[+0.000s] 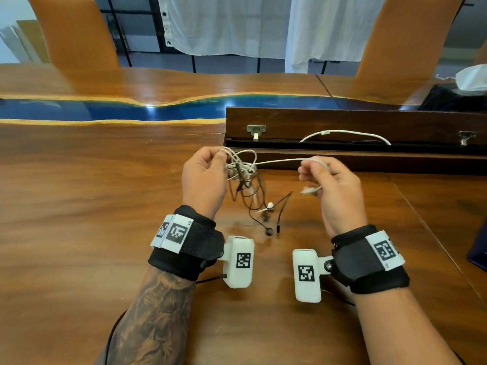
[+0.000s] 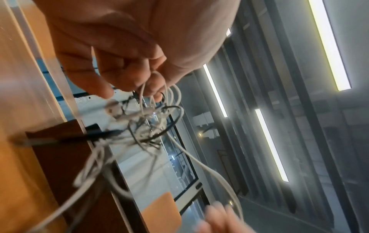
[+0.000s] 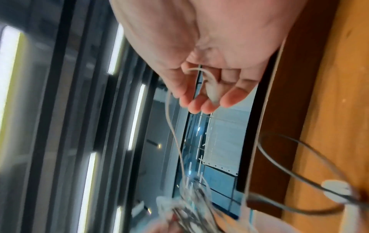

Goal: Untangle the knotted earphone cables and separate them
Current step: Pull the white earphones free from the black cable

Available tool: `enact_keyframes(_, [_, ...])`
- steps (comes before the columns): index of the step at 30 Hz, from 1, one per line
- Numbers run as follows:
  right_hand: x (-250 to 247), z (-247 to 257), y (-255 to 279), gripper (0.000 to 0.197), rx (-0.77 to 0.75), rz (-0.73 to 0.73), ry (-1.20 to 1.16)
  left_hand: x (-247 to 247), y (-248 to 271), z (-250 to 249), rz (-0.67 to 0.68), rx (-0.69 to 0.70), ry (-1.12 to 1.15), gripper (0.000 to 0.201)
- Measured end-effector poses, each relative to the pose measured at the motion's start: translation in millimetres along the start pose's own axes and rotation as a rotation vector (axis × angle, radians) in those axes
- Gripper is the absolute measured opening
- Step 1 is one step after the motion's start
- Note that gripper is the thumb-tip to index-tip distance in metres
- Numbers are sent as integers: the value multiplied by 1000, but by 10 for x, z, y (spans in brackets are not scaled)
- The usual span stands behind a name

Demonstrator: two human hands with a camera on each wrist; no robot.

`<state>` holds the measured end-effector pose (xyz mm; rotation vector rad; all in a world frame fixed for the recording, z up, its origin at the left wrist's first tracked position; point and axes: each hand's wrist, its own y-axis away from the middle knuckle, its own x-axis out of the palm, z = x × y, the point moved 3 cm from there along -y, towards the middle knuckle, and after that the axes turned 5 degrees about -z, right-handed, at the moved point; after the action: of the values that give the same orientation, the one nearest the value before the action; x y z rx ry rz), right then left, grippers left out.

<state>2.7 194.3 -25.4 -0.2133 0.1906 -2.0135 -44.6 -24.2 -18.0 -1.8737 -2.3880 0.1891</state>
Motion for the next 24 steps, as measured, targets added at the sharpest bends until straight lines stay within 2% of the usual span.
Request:
enact_keyframes(2, [-82, 14, -46, 19, 148, -75, -284, -75, -75, 46, -30, -42, -4, 21])
enact_keyframes(4, [-142, 21, -69, 16, 219, -114, -410, -101, -103, 74, -20, -83, -3, 22])
enact_keyframes(7, [-135, 19, -60, 12, 192, -86, -408, -77, -73, 45, -5, -94, 17, 25])
enact_keyframes(9, [-90, 30, -41, 25, 143, -25, -425, -40, -34, -4, 48, -86, 65, 27])
enact_keyframes(11, [-47, 25, -21, 52, 82, 2, -364, 2, 4, -42, 116, -91, 124, 27])
enact_keyframes(13, [-8, 13, 1, 68, 25, -19, -206, 50, 47, -67, 173, -87, 168, 26])
enact_keyframes(15, [27, -10, 18, 62, -14, -52, -84, 93, 84, -81, 216, -73, 183, 20])
enact_keyframes(17, [57, -10, 35, 38, -67, -38, -5, 134, 117, -96, 267, -67, 161, 15])
enact_keyframes(19, [102, 13, 59, 13, -156, 46, 56, 170, 146, -101, 324, -60, 138, 15])
enact_keyframes(20, [133, 21, 74, 9, -182, 109, 88, 184, 162, -106, 348, -54, 132, 16])
enact_keyframes(23, [212, -21, 120, 29, -155, 306, 218, 230, 208, -132, 412, -40, 149, 21])
enact_keyframes(24, [229, -32, 136, 30, -143, 343, 239, 242, 222, -141, 420, -29, 151, 21])
